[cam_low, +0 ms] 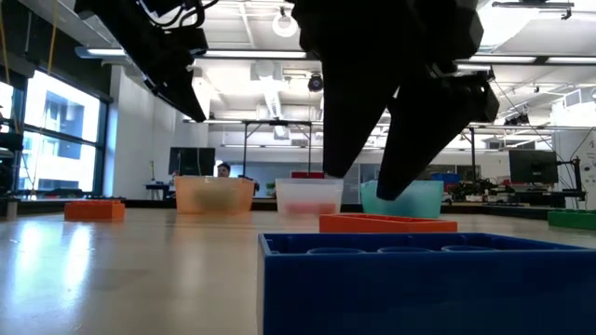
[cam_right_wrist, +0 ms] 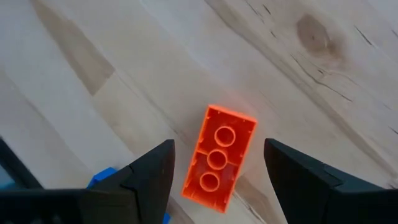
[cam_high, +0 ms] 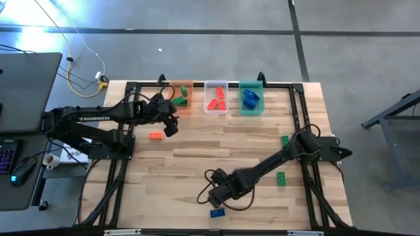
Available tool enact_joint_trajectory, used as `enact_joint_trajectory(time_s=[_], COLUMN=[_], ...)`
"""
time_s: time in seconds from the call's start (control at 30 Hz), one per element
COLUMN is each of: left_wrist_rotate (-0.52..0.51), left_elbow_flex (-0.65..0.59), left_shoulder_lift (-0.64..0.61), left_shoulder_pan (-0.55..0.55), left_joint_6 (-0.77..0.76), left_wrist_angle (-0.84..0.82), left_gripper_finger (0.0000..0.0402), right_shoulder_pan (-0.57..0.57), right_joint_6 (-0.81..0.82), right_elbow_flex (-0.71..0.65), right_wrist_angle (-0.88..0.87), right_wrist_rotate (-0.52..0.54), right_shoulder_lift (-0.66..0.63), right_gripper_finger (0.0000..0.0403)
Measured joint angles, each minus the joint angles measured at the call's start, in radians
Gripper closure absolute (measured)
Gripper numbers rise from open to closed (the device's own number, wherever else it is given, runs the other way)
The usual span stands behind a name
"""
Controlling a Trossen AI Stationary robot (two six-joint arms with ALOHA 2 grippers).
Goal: Sort & place blocks by color
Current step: Put the orange game piece into the transparent bin
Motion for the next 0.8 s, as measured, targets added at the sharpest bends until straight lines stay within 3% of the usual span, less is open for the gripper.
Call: enact_joint_trajectory(time_s=[0.43, 0.53, 0.7, 0.8], left_wrist_rotate=[0.0, 0.0, 0.0, 0.0], left_elbow_flex=[0.0, 0.0, 0.0, 0.0], left_shoulder_lift=[0.0, 0.0, 0.0, 0.0], left_shoulder_pan=[0.0, 0.0, 0.0, 0.0], left_joint_6=[0.0, 0.0, 0.0, 0.0], left_wrist_angle=[0.002, 0.002, 0.003, 0.004], left_gripper_finger=[0.0236, 0.0236, 0.0236, 0.0236], right_shoulder_pan=[0.007, 0.006, 0.005, 0.005], right_joint_6=[-0.001, -0.001, -0.04, -0.085], right_elbow_flex=[0.003, 0.004, 0.003, 0.003], right_wrist_angle=[0.026, 0.019, 0.014, 0.017], right_wrist_rotate=[-0.04, -0.054, -0.069, -0.081], right_shoulder_lift=[0.088, 0.092, 0.093, 0.093], right_gripper_finger=[0.017, 0.0196, 0.0283, 0.0292])
